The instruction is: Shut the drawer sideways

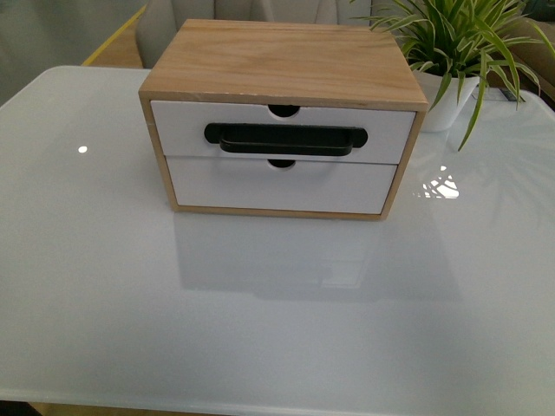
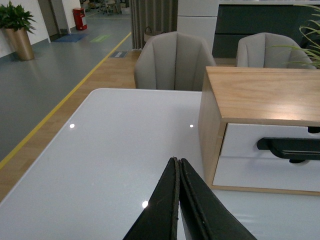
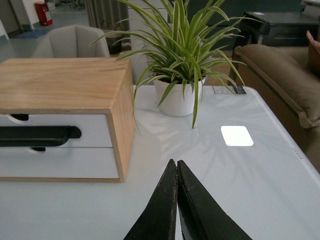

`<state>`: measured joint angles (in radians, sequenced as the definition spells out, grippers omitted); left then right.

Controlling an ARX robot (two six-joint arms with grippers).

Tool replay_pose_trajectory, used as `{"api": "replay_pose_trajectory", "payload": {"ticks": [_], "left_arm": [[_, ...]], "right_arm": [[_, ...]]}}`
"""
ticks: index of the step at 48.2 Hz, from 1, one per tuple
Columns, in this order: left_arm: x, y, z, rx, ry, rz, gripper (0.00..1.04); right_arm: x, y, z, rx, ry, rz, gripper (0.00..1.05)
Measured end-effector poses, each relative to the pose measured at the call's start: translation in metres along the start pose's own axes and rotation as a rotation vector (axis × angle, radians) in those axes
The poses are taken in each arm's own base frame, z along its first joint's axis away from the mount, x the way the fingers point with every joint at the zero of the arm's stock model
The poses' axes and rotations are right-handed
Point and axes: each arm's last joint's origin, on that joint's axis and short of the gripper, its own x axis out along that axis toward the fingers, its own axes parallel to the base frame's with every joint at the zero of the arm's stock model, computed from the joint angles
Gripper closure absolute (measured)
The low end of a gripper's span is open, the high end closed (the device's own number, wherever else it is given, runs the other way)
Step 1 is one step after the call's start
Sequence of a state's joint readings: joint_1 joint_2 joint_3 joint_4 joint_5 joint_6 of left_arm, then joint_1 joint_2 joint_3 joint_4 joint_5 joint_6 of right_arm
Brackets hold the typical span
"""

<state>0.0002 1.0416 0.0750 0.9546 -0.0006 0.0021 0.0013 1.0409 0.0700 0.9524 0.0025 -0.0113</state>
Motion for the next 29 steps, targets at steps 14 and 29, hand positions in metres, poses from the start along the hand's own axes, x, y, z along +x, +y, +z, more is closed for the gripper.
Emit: {"api": "replay_pose_trajectory", "payload": {"ticks": [14, 29], "left_arm": [[-0.021, 0.000, 0.000, 0.000, 0.000, 0.000, 1.03], [-0.039, 0.000, 0.006, 0.000, -0.018, 0.000, 1.03]], "right_arm": [[-0.021, 0.000, 0.000, 0.000, -0.002, 0.000, 1.03], [-0.038, 0.000, 0.008, 0.000, -0.026, 0.000, 1.03]]}}
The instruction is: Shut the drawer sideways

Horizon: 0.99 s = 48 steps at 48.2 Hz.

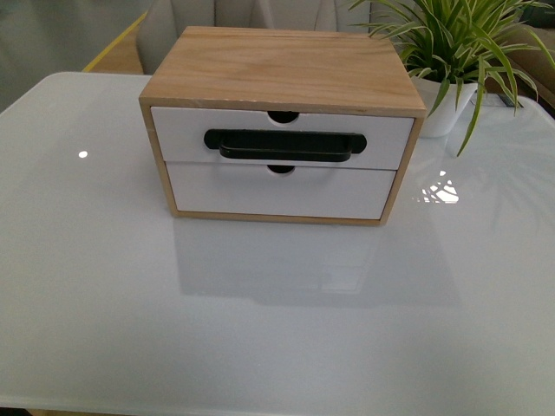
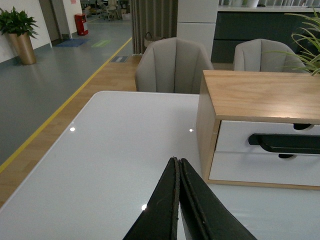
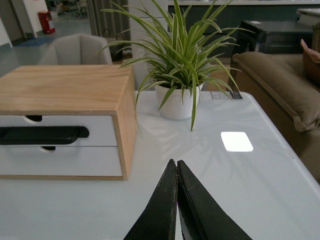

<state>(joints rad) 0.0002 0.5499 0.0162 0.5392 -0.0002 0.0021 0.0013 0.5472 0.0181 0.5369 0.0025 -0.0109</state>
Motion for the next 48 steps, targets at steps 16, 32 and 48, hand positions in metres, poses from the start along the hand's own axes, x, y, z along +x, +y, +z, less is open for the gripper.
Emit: {"api": "replay_pose_trajectory", "payload": {"ticks": [16, 32, 48], "left_arm": [[-0.011, 0.000, 0.003, 0.000, -0.009, 0.000, 1.03], [-0.020, 0.000, 0.003, 0.000, -0.011, 0.000, 1.03], [-0.030, 0.000, -0.001, 0.000, 0.018, -0.002, 1.03]], "right_arm": [[-0.011, 0.000, 0.003, 0.000, -0.008, 0.000, 1.03], [-0.020, 0.000, 0.003, 0.000, -0.011, 0.000, 1.03], [-0.030, 0.000, -0.001, 0.000, 0.018, 0.004, 1.03]]}}
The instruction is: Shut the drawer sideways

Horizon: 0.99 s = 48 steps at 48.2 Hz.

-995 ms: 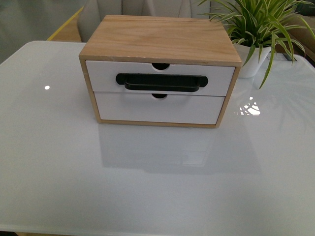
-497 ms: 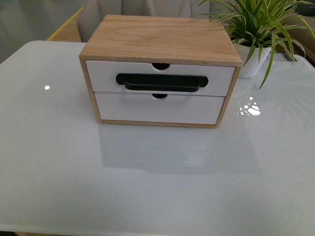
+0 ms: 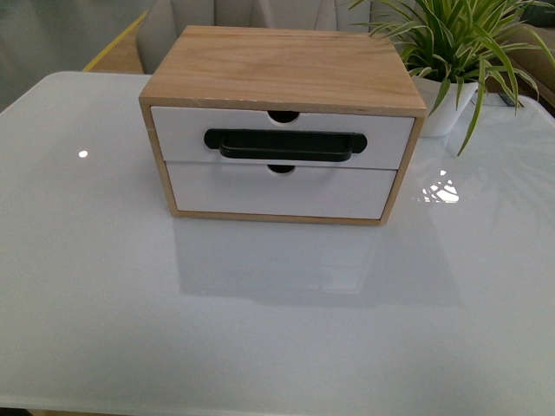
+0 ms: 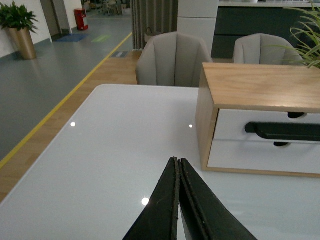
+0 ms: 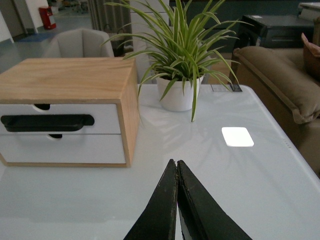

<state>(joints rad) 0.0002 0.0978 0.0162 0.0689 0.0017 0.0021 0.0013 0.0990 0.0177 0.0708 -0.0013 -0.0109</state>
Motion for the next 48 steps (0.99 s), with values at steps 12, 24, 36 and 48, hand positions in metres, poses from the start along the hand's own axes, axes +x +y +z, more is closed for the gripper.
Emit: {"api": "replay_pose_trajectory", "payload": {"ticks": [12, 24, 36, 48], "left_arm": [[-0.0060, 0.0000, 0.0009, 0.000, -0.026, 0.002, 1.03], [-0.0059, 0.0000, 0.0007, 0.000, -0.024, 0.002, 0.79], [-0.0059, 0.0000, 0.0007, 0.000, -0.024, 0.002, 0.37], [-0.0059, 0.0000, 0.0007, 0.000, -0.024, 0.002, 0.09]], "right_arm": [[-0.0060, -0.0001, 0.0007, 0.000, -0.024, -0.004, 1.03], [-0.0061, -0.0001, 0.0007, 0.000, -0.024, -0.004, 0.88], [-0.0061, -0.0001, 0.0007, 0.000, -0.024, -0.004, 0.47], [-0.0061, -0.0001, 0.0007, 0.000, -0.024, -0.004, 0.08]]}}
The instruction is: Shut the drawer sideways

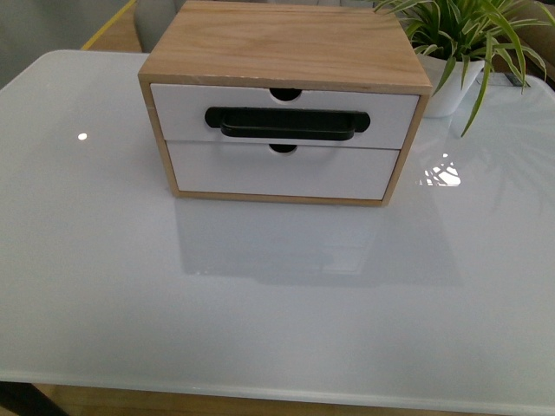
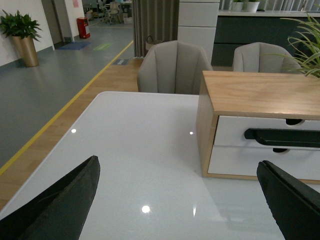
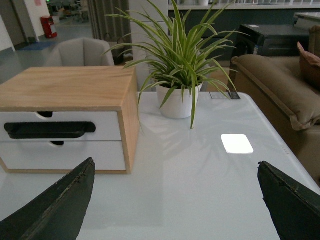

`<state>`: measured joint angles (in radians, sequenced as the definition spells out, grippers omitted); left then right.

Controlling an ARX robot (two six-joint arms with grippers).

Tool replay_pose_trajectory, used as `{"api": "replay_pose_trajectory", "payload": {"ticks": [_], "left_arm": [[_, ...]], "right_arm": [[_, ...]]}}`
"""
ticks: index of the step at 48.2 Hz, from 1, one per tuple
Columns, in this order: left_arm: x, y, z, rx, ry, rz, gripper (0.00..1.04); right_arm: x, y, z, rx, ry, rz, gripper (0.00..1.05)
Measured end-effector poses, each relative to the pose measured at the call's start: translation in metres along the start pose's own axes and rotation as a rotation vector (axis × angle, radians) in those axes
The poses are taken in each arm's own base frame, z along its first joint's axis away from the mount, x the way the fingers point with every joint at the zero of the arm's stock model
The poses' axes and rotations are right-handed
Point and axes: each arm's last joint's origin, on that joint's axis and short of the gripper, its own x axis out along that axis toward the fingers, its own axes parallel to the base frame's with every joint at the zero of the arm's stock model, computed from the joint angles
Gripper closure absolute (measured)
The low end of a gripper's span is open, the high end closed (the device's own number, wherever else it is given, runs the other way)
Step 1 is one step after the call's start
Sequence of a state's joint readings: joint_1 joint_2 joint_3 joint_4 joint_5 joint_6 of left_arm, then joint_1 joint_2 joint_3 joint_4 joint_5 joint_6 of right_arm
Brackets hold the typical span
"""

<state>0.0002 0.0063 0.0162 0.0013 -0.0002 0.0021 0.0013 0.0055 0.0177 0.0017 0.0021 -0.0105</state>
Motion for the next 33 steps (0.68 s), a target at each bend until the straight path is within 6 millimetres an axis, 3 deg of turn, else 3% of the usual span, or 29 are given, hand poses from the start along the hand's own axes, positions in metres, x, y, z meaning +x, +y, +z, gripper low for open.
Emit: {"api": "replay_pose_trajectory", "payload": {"ticks": [33], "left_arm": [[0.0000, 0.0000, 0.0000, 0.000, 0.000, 0.000, 0.09]], "right_arm": [[0.0000, 0.0000, 0.0000, 0.000, 0.000, 0.000, 0.09]]}}
